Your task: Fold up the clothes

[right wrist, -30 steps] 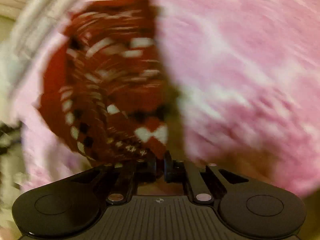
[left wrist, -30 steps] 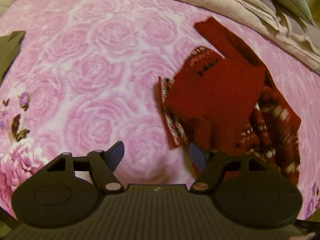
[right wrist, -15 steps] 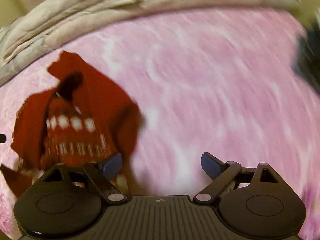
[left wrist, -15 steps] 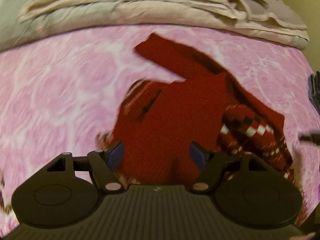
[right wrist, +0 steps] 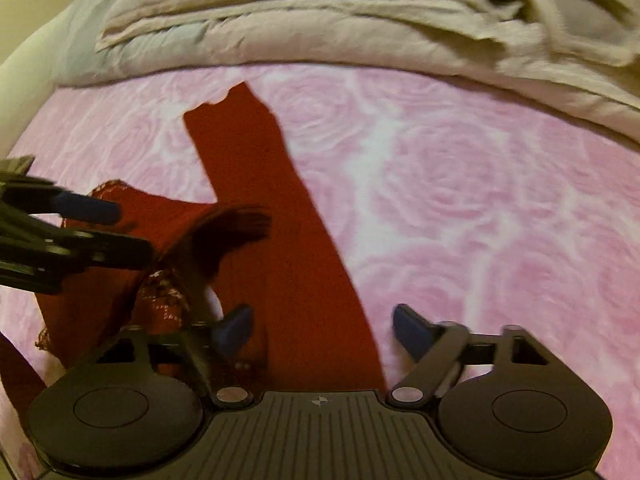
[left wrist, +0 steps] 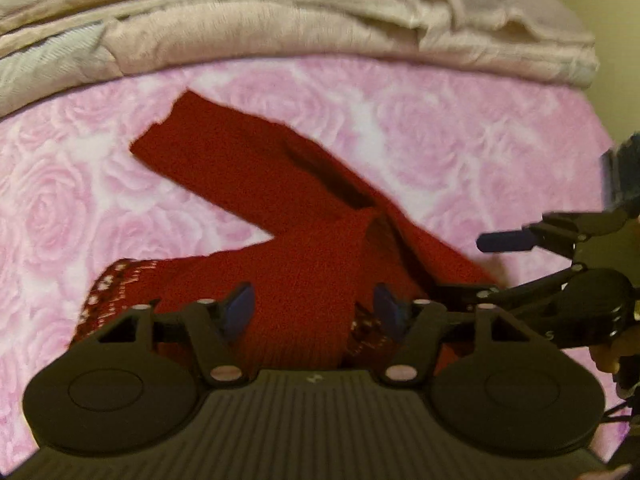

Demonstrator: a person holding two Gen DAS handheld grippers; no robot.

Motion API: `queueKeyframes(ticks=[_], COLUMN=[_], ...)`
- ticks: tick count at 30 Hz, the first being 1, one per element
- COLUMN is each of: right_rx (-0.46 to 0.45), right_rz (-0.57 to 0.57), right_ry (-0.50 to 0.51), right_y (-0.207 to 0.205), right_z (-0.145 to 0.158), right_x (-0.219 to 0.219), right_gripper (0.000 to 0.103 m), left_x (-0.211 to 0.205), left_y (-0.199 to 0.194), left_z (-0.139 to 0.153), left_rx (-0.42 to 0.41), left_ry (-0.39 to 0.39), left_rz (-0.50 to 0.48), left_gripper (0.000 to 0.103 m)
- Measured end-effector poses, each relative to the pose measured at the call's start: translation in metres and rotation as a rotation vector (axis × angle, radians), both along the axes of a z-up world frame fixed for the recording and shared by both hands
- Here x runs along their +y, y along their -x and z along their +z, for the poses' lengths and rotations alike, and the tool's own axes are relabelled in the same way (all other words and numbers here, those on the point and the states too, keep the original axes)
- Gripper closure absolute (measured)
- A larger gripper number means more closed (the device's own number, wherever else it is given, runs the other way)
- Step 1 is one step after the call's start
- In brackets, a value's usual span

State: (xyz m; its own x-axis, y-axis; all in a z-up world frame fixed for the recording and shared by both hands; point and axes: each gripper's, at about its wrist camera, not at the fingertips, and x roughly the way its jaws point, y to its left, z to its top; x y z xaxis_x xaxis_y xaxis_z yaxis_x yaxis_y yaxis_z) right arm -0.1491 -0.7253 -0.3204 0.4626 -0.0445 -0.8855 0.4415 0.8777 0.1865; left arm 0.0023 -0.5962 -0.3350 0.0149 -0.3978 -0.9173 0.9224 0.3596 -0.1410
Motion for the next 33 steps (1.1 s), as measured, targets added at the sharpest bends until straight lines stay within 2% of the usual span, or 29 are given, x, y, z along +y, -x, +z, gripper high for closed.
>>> queueKeyframes(ticks=[1, 2, 3, 4, 5, 8, 11, 12, 16, 18, 20, 23, 25, 27, 29, 30, 31, 33], right_rx=[-0.002, -0.001, 0.003, 0.007, 0.000, -0.099, -0.260, -0.316, -0.515, -0.580, -0.630, -0.526, -0.344, -0.122, 0.026, 0.067, 0.074, 0.051], right_rz=[0.018, 0.026, 0.016, -0.002, -0.028, -0.175, -0.378, -0.457, -0.785, -0.928, -1.068, -1.213, -1.255, -1.272, -1.265, -1.250, -1.214, -1.100], right_ry=[-0.005, -0.004, -0.002, -0.009, -0.020, -0.036, -0.049, -0.048, -0.050, -0.050, -0.056, -0.068, -0.162, -0.292, -0.335, -0.321, -0.278, -0.196], right_y=[-0.006, -0.011, -0.013, -0.013, -0.012, 0.011, 0.063, 0.086, 0.193, 0.244, 0.293, 0.344, 0.365, 0.379, 0.387, 0.389, 0.385, 0.370], right_z=[-0.006, -0.013, -0.018, -0.020, -0.021, 0.002, 0.048, 0.066, 0.129, 0.146, 0.159, 0.158, 0.133, 0.098, 0.079, 0.077, 0.082, 0.094], right_x=[0.000, 0.000, -0.001, -0.004, -0.007, -0.025, -0.052, -0.062, -0.092, -0.088, -0.079, -0.052, -0.039, -0.031, -0.024, -0.021, -0.021, -0.026], right_gripper=[0.029, 0.036, 0.048, 0.083, 0.088, 0.092, 0.092, 0.092, 0.093, 0.093, 0.093, 0.092, 0.092, 0.077, 0.043, 0.039, 0.037, 0.037], left_x=[-0.001, 0.001, 0.004, 0.009, 0.016, 0.048, 0.096, 0.113, 0.198, 0.237, 0.274, 0.312, 0.334, 0.352, 0.361, 0.361, 0.357, 0.340], left_y=[0.001, 0.001, 0.000, -0.003, -0.009, -0.037, -0.072, -0.084, -0.126, -0.134, -0.139, -0.132, -0.129, -0.130, -0.128, -0.124, -0.119, -0.110], left_z=[-0.006, -0.010, -0.012, -0.012, -0.008, 0.026, 0.077, 0.093, 0.150, 0.168, 0.175, 0.154, 0.123, 0.086, 0.059, 0.054, 0.054, 0.058], left_rx=[-0.014, -0.027, -0.039, -0.048, -0.053, -0.123, -0.250, -0.290, -0.365, -0.396, -0.379, -0.318, -0.274, -0.186, -0.100, -0.089, -0.089, -0.072], left_ry=[-0.018, -0.024, -0.019, -0.011, 0.008, 0.118, 0.227, 0.254, 0.344, 0.373, 0.387, 0.296, 0.151, -0.043, -0.194, -0.223, -0.219, -0.177], left_rz=[0.001, 0.005, 0.011, 0.025, 0.051, 0.141, 0.253, 0.298, 0.527, 0.613, 0.699, 0.778, 0.827, 0.877, 0.878, 0.854, 0.821, 0.726], left_gripper=[0.060, 0.073, 0.093, 0.093, 0.094, 0.095, 0.095, 0.095, 0.096, 0.095, 0.095, 0.094, 0.092, 0.087, 0.087, 0.087, 0.087, 0.079])
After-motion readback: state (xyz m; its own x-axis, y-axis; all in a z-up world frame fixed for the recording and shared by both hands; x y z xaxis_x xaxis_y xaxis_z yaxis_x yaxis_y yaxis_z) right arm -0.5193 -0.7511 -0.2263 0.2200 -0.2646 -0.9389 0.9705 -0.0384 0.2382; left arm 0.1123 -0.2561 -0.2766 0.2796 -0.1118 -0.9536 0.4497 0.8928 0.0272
